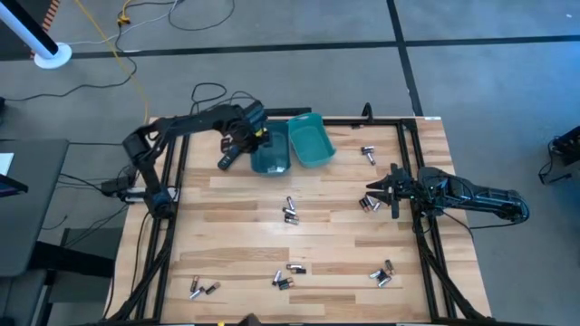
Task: Sort batteries
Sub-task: Move the bins to the middle top
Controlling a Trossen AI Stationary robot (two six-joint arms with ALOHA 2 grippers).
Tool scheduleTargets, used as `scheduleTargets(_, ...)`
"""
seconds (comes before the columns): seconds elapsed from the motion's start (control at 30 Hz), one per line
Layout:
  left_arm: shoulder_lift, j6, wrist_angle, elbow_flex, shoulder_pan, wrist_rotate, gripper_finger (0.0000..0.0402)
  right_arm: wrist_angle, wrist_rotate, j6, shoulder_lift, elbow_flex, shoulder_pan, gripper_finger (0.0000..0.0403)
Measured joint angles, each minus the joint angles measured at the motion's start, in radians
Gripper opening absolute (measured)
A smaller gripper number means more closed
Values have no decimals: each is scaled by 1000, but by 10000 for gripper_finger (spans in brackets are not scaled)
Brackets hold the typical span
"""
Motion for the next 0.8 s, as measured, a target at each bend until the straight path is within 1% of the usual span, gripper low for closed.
scheduleTargets(0.17, 40, 80, -1, 64, 24, 1, 0, 0, 0, 0, 0, 0, 0, 139)
scheduleTargets(0.3, 53, 116, 2, 82, 31, 16, 0, -1, 0, 0, 0, 0, 0, 139)
scheduleTargets(0.47, 47, 57, -83, 82, 28, 26, 0, -1, 0, 0, 0, 0, 0, 139)
scheduleTargets(0.6, 46, 35, -166, 83, -1, 24, 0, -1, 0, 0, 0, 0, 0, 139)
scheduleTargets(0.73, 46, 1, -202, 83, -46, -21, 0, -4, 0, 0, 0, 0, 0, 139)
scheduleTargets(0.8, 46, -9, -203, 82, -60, -27, 0, -4, 0, 0, 0, 0, 0, 139)
